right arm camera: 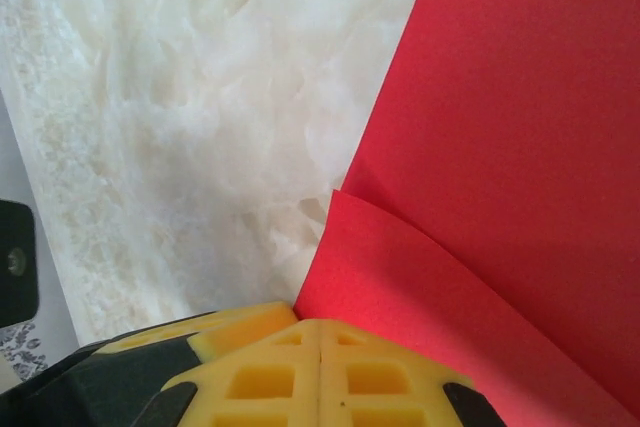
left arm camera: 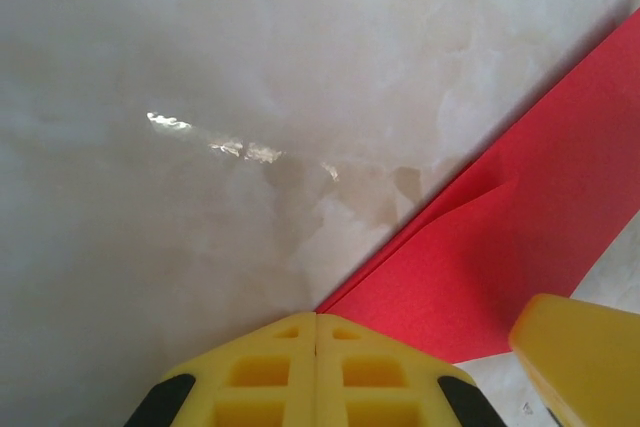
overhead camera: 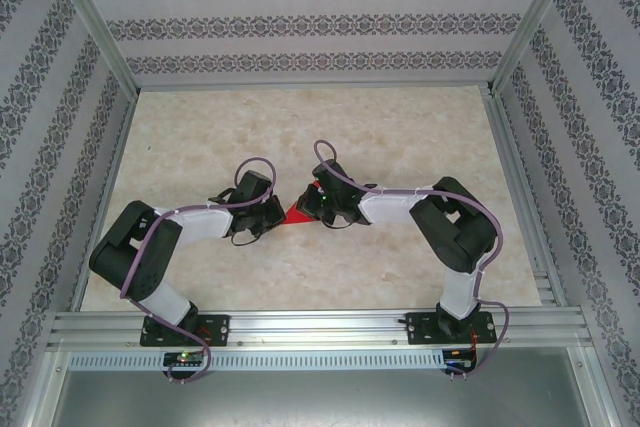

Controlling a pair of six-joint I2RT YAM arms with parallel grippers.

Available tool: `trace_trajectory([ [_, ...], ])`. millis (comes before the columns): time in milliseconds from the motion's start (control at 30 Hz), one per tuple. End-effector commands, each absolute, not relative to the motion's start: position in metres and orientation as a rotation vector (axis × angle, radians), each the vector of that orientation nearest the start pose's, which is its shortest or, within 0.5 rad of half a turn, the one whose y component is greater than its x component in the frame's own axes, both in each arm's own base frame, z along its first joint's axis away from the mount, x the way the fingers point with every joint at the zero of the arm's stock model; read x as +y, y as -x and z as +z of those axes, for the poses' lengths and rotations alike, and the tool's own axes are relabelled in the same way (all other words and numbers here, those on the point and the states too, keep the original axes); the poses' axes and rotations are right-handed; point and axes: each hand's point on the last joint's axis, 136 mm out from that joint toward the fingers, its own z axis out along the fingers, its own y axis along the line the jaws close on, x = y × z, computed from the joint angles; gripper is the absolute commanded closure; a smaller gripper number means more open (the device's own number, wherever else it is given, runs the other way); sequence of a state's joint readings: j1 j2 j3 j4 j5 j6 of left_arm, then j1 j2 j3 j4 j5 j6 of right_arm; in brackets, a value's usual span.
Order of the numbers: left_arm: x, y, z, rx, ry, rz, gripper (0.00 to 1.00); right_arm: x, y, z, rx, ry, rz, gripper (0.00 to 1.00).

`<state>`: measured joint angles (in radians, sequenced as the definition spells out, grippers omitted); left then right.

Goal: Fold a paper plane with a square sheet of paper (pick it up from the middle)
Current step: Third fold the triangle at the center of the table.

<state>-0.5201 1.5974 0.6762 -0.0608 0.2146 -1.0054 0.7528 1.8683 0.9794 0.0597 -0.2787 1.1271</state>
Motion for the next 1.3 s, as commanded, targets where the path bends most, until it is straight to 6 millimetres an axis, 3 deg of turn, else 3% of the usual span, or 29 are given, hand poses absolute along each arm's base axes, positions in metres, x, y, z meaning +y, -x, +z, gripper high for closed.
trace_trajectory([
  [0, -0.200, -0.284, 0.002, 2.753, 0.601, -0.681, 1.00, 0.351, -0.297, 0.025, 2.745, -0.376, 1.068, 1.00],
  [200, -0.193, -0.276, -0.007, 2.806, 0.643, -0.606, 1.00, 0.334, -0.292, 0.009, 2.788, -0.450, 1.005, 1.00],
  [367, -0.186, -0.272, -0.011, 2.824, 0.662, -0.554, 1.00, 0.292, -0.288, -0.010, 2.806, -0.587, 0.866, 1.00],
  [533, -0.185, -0.270, -0.013, 2.832, 0.667, -0.540, 1.00, 0.250, -0.285, -0.012, 2.776, -0.663, 0.758, 1.00],
  [633, -0.189, -0.272, -0.010, 2.829, 0.637, -0.569, 1.00, 0.232, -0.289, -0.004, 2.744, -0.667, 0.742, 1.00],
  [733, -0.203, -0.282, 0.005, 2.820, 0.539, -0.644, 1.00, 0.231, -0.297, 0.024, 2.679, -0.608, 0.782, 0.99],
  [867, -0.228, -0.297, 0.041, 2.763, 0.372, -0.804, 0.89, 0.235, -0.301, 0.053, 2.610, -0.557, 0.859, 0.79],
  [1033, -0.258, -0.310, 0.077, 2.697, 0.155, -0.976, 0.81, 0.238, -0.296, 0.062, 2.597, -0.587, 0.935, 0.56],
  [1133, -0.268, -0.313, 0.083, 2.677, 0.096, -1.041, 0.81, 0.243, -0.294, 0.063, 2.592, -0.616, 0.988, 0.50],
  [1267, -0.272, -0.317, 0.076, 2.705, 0.066, -1.027, 0.81, 0.252, -0.292, 0.059, 2.607, -0.640, 1.024, 0.48],
])
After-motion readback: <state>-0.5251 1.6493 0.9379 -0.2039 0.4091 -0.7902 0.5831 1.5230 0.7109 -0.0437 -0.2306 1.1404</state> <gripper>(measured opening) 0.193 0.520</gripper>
